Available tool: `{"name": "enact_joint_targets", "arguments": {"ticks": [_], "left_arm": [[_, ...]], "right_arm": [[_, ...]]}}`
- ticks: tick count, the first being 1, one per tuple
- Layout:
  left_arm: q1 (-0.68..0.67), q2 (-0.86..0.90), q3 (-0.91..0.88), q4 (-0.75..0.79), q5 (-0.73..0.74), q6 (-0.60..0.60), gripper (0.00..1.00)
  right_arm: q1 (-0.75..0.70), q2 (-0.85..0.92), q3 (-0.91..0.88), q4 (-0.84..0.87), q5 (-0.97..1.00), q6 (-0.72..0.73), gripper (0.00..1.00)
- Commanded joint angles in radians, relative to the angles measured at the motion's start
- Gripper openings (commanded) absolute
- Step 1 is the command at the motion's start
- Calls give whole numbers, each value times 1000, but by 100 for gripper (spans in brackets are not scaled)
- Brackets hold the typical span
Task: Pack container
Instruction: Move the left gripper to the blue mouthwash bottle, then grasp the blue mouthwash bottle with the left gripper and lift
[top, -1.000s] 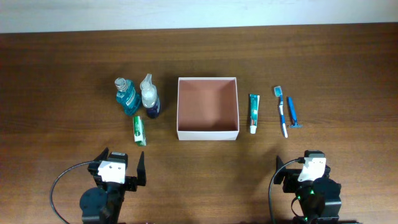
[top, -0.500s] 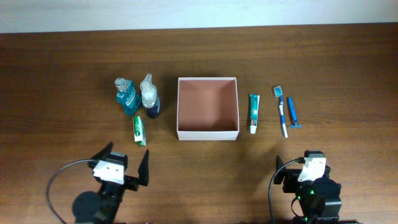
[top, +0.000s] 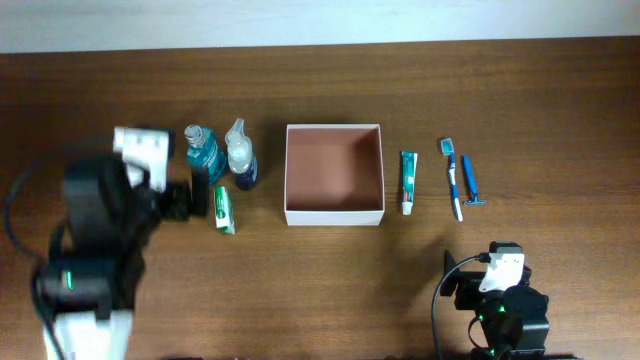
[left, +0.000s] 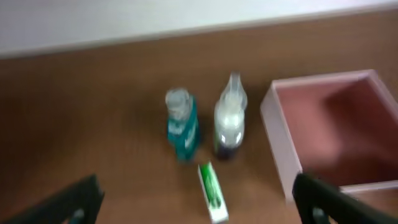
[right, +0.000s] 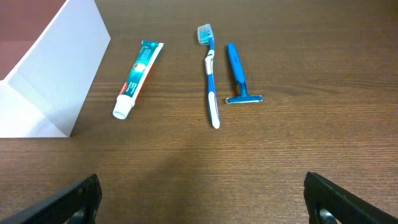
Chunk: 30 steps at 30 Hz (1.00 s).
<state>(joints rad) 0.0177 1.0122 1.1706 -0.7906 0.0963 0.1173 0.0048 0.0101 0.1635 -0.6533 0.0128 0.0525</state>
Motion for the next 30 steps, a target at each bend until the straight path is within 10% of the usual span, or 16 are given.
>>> {"name": "enact_joint_targets", "arguments": {"ticks": [1,30], "left_arm": [[-2,213,254,-132,-12,39,100],[-2,703,371,-26,-101,268,99]], "right_arm": [[-8,-6,-7,0,-2,8,99],[-8,-6,-7,0,-2,8,99]]}}
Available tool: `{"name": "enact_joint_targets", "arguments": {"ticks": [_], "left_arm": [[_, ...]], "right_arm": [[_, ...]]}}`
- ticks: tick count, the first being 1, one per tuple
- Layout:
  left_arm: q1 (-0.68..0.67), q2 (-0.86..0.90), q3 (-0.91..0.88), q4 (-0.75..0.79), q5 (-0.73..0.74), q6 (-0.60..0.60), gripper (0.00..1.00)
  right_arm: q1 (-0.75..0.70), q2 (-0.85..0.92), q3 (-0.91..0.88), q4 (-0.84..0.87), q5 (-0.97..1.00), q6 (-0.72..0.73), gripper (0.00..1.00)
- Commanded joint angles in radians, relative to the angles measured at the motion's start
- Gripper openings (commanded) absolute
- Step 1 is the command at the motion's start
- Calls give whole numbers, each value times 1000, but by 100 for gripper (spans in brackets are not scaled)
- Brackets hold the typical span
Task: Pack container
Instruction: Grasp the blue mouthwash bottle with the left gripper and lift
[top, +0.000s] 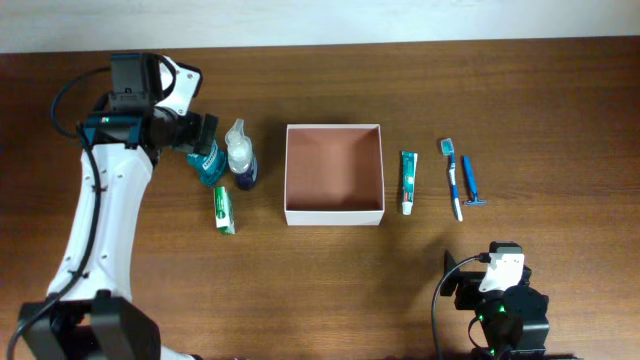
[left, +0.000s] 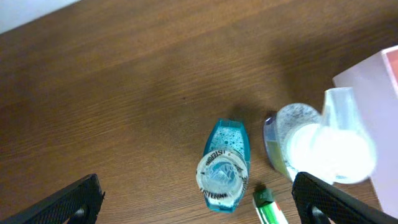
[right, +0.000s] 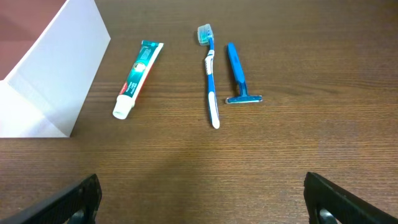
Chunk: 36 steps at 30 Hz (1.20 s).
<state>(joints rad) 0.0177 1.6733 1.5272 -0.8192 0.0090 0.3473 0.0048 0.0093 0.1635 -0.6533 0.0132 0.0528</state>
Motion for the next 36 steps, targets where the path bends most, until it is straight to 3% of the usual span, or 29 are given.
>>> {"name": "enact_joint_targets", "arguments": {"ticks": [1,4,8,11,16,21,27,32,36], "left_arm": [[-2,52,14,3,-13,46,96],[-2,89,14,-4,-14,78,89],[-2,138,14,-3,-13,78,89],[-2,182,14,-5,-14,98,81],[-2,225,14,4,-13,97,77],[-2,253,14,12,-21,97,58],[-2,248,14,13,-89,95,24],[-3,167,14,-11,-218,-22,12],[-3,5,14,-36,-215,-107,9]], "right_arm": [[-8,-6,-7,0,-2,8,99],[-8,-6,-7,0,-2,8,99],[-8,-6,-7,0,-2,8,99],[-8,-6,-7,0,-2,8,99],[-8,-6,-7,0,-2,8,99],[-8,-6,-7,0,-2,8,99],[-8,-6,-7,0,-2,8,99],[-8,-6,-7,0,-2,8,99],[-8,-6,-7,0,-2,8,99]]}}
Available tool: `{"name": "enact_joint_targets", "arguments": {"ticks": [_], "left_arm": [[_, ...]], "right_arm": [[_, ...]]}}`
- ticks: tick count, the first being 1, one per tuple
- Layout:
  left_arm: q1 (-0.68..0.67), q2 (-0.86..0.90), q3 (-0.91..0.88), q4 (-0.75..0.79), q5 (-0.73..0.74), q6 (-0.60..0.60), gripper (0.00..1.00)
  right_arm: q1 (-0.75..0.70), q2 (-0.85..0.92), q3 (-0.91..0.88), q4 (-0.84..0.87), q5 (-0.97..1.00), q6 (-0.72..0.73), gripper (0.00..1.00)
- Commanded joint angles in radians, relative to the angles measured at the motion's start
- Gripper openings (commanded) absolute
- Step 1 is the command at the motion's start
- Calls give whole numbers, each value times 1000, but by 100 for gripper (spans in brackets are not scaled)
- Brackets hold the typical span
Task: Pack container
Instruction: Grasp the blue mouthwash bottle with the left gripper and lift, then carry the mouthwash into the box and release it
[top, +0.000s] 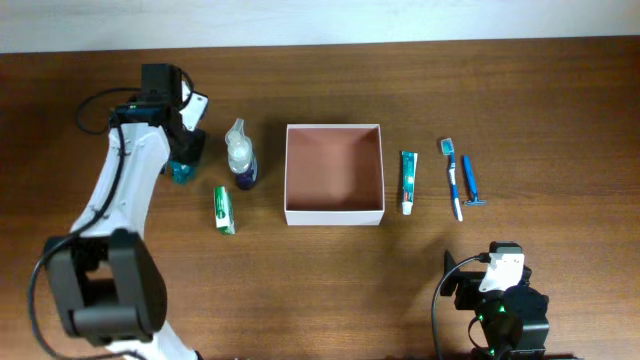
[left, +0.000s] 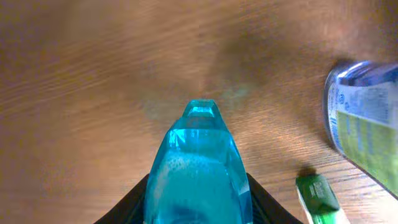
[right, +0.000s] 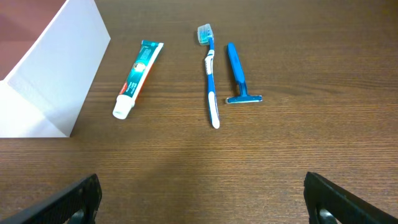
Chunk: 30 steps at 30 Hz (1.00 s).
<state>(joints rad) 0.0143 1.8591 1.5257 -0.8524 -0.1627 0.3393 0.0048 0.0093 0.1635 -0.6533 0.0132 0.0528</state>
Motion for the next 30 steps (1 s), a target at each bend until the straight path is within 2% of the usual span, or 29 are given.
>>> {"name": "enact_joint_targets", "arguments": {"ticks": [1,6,10,11,14,21,24,30], "left_arm": [[-2,-218,16,-10,-43,-116,9],[-63,-447,16,-57,-40,-135,2],[-233,-640,16,-90,-40,-248,2],[-297,-673,16,-108,-40,-320,2],[-397,-682,16,-144,-40,-420,2],[-595,-502,16,-145,-40,-662,3],[-635,-394,16,-71,-40,-692,3],[-679,-132,16,122,-36,-842,4]], "right_arm": [[-8,-6,-7,0,-2,8,99],[-8,-6,-7,0,-2,8,99],[-8,-6,-7,0,-2,8,99],[-8,-6,-7,0,-2,8,99],[-8,-6,-7,0,-2,8,99],[-8,-6,-7,0,-2,8,99],[-8,-6,-7,0,-2,8,99],[-8,-6,-7,0,-2,8,99]]}}
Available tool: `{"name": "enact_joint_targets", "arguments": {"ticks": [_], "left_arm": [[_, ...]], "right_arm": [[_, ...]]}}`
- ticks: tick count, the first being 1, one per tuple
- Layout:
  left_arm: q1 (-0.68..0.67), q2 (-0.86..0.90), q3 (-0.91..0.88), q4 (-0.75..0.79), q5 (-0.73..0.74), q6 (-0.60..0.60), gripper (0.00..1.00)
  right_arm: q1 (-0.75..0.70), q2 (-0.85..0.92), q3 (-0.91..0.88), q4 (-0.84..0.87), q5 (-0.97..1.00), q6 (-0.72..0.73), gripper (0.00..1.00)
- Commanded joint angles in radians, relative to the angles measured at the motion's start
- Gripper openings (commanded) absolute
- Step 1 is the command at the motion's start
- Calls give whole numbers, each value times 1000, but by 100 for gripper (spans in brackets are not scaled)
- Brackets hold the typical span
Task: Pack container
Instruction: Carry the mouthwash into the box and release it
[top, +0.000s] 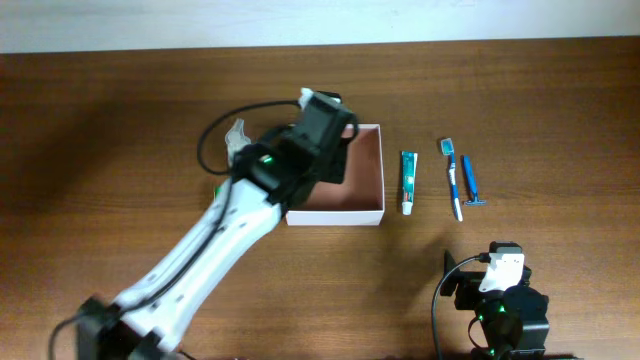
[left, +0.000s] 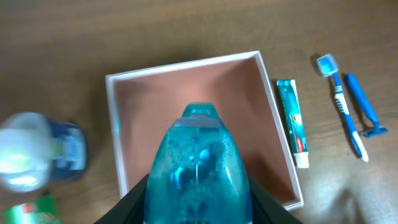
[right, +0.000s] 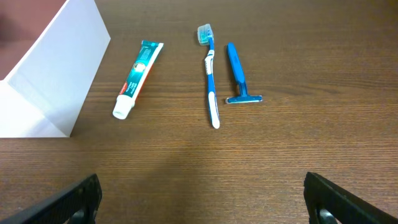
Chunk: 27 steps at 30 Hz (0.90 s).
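Observation:
My left gripper (left: 198, 206) is shut on a teal mouthwash bottle (left: 198, 158), held above the inside of the white box with a brown floor (left: 113, 118). Seen from overhead, the left arm covers the left half of the box (top: 383, 182), and the bottle is hidden under the left gripper (top: 325, 135). To the right of the box lie a toothpaste tube (top: 408, 181), a toothbrush (top: 453, 180) and a blue razor (top: 470, 180). My right gripper (right: 202, 202) stands open and empty near the table's front edge, short of these three.
A clear spray bottle (left: 37, 155) stands left of the box, with a small green carton (left: 31, 211) in front of it. The box's near white wall (right: 56, 87) fills the left of the right wrist view.
My left gripper, then shut on the teal bottle at the table's left beside the spray bottle, now holds it above the box. The right arm has not moved.
My left gripper was open, back from the two bottles and the green carton. Then it hung open right above the teal bottle. Then it was shut on that bottle, and now the bottle is over the box. The right gripper stayed open in place.

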<state>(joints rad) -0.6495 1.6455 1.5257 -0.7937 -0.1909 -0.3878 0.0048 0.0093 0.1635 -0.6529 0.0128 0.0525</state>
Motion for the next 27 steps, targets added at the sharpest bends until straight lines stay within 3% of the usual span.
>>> {"name": "enact_joint_targets", "arguments": {"ticks": [1,9,20,21,22,27], "left_arm": [[-18,107,16,83,-5,-125,4],[-60,270,16,246,-8,-231,4],[-64,322,16,278,-39,-213,13],[-64,322,16,278,-39,-213,14],[-64,322,16,279,-39,-213,23],[-64,322,16,300,-39,-213,47]], "right_arm": [[-8,-6,-7,-1,-2,8,99],[-8,-6,-7,-1,-2,8,99],[-8,-6,-7,-1,-2,8,99],[-8,-6,-7,-1,-2,8,99],[-8,-6,-7,-1,-2,8,99],[-8,-6,-7,-1,-2,8,99]]}}
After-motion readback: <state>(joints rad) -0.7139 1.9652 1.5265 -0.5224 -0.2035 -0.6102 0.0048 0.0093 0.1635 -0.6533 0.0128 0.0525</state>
